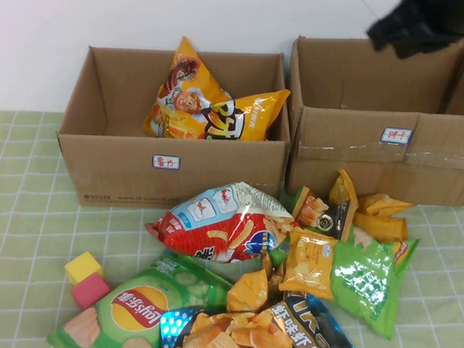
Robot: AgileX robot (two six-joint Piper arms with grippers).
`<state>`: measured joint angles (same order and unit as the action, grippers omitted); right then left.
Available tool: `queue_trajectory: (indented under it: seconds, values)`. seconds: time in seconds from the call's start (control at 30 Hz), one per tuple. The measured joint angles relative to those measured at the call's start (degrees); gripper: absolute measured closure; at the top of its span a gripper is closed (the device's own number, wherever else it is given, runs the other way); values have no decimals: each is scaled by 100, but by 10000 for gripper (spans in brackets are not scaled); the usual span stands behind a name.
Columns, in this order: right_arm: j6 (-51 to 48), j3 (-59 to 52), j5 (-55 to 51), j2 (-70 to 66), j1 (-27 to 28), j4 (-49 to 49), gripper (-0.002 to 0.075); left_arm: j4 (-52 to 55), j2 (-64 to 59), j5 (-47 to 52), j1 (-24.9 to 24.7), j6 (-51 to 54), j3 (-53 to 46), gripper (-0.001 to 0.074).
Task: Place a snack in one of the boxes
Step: Pick up the potato chip
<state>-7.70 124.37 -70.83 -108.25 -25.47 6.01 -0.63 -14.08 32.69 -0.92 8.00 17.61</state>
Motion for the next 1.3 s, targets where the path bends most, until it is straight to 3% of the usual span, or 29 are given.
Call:
queue_trajectory:
  seconds: [0.37,0.63,0.83,1.13,1.3]
  values:
    - [-163,-3549,1114,2720,0,-55,727,-77,0,12,0,0,0,737]
    - [-163,-6563,1985,5020,0,-111,727,-1026,-879,164,0,32,484,737]
    - [-29,-8393,2224,6692,0,-239,727,-2367,-2603,258,0,1604,1489,737]
    - [34,-9596,2320,8175,0,-631,728,-3605,-4809,652,-48,3459,3332,738]
    - [34,-9908,2310,8713,0,-650,728,-3310,-5889,914,-666,3487,4359,737]
